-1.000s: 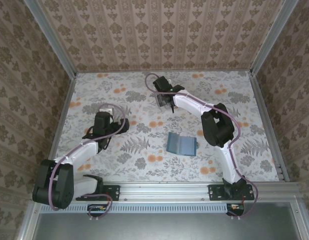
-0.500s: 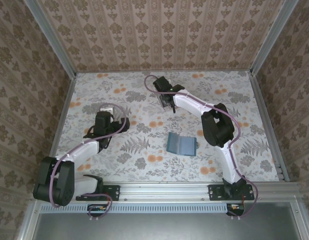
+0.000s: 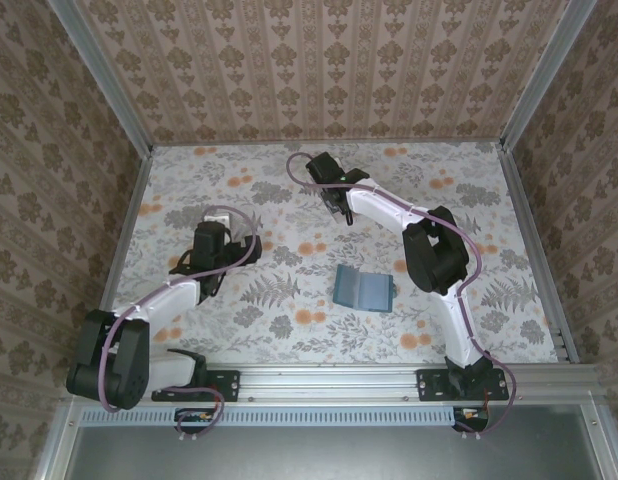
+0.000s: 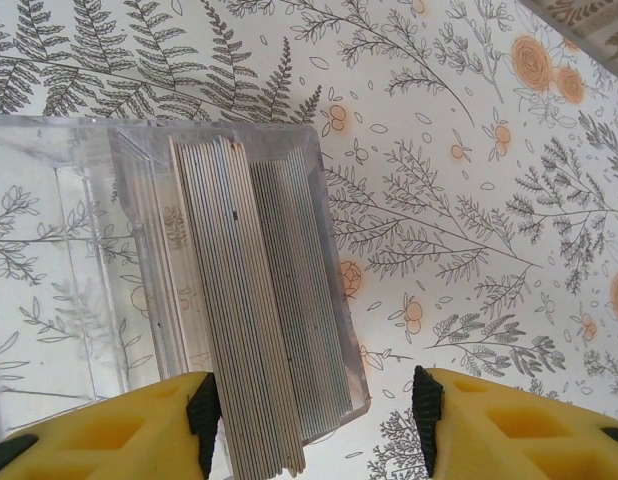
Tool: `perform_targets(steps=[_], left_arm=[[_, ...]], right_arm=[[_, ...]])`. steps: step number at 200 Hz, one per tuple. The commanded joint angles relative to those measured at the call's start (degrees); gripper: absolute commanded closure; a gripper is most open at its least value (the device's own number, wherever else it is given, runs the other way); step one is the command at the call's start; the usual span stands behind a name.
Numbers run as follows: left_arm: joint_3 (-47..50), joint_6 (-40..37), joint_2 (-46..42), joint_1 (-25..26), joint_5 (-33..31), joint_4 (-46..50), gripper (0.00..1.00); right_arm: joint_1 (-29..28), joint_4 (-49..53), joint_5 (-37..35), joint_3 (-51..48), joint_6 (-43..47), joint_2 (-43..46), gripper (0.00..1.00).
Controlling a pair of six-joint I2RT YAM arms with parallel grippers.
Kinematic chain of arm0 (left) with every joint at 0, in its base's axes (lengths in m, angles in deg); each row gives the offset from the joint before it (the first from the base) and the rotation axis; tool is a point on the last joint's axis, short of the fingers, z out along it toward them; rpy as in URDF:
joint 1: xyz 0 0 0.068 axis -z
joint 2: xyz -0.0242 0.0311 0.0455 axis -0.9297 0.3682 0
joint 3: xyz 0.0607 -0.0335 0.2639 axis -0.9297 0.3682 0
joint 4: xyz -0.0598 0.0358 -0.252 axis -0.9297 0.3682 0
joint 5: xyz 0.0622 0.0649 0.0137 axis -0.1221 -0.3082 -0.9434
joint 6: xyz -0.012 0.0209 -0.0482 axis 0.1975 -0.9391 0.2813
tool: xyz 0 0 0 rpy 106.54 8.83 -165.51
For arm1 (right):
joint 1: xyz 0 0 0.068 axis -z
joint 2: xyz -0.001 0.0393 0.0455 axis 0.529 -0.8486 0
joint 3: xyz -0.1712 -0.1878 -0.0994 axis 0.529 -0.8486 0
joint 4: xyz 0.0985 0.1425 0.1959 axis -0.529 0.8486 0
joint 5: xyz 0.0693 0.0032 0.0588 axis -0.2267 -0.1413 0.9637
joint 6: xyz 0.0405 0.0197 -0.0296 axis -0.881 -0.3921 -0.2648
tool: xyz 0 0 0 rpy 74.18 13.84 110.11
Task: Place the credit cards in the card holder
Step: Pick up the credit card from the storage box.
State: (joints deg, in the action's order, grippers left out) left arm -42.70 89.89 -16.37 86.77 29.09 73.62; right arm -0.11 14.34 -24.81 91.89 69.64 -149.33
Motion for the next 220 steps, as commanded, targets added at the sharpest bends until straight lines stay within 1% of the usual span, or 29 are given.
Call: perform_targets(steps=[1, 22, 42, 63, 86, 105, 122, 140, 167, 184, 202, 210, 220], left_arm=[[-1.76, -0.67, 0.20, 0.28, -2.13, 1.82, 0.00], [-1.17, -0.67, 0.06, 0.34, -3.13, 1.34, 0.00], [-1.70, -0.57, -0.17, 0.35, -2.85, 2.16, 0.00], [-0.97, -0.61, -0.31, 0.52, -2.41, 1.06, 0.00], [-1.85, -0.40, -0.18, 0.44, -2.64, 2.45, 0.00], [-1.14, -0.71, -0.94, 0.70, -2.17, 1.66, 0.00], [-0.70, -0.66, -1.06, 0.59, -2.86, 1.01, 0.00], [-1.48, -1.04, -1.40, 0.83, -0.62, 1.76, 0.00], [-0.01, -1.45, -1.65, 1.23, 0.30, -1.39, 0.00], [-0.35, -1.90, -2.42, 1.44, 3.96, -1.87, 0.00], [1.69, -3.42, -3.51, 2.33, 6.76, -5.82, 0.00], [2.33, -3.59, -3.52, 2.33, 9.93, -8.31, 0.00], [2.81, -3.87, -3.52, 2.44, 16.19, -11.90, 0.00]], right_arm=[[0.06, 0.47, -3.94, 2.05, 2.73, 1.07, 0.44], [-0.03, 0.02, -4.95, 1.53, 3.83, 1.09, 0.49], [-0.03, 0.06, -4.71, 1.59, 4.84, 0.92, 0.60], [-0.03, 0.74, -2.95, 1.29, 5.26, 1.35, 0.77], [-0.03, 0.98, -0.66, 1.06, 5.81, 1.17, 1.00], [-0.03, 2.26, 0.42, 0.85, 4.57, 1.72, 1.00], [-0.11, 2.87, 3.79, 0.07, 2.80, 3.86, 1.00], [-0.03, 2.80, 5.81, -0.98, 0.23, 6.61, 1.00], [0.06, 3.56, 7.95, -1.97, -5.07, 10.40, 1.00], [0.06, 2.43, 9.49, -4.41, -8.86, 13.25, 1.00], [0.06, 0.35, 10.74, -9.18, -13.71, 17.76, 1.00], [0.07, -0.62, 11.45, -11.90, -16.02, 20.32, 1.00], [0.06, -2.09, 13.14, -15.95, -19.04, 23.76, 1.00]])
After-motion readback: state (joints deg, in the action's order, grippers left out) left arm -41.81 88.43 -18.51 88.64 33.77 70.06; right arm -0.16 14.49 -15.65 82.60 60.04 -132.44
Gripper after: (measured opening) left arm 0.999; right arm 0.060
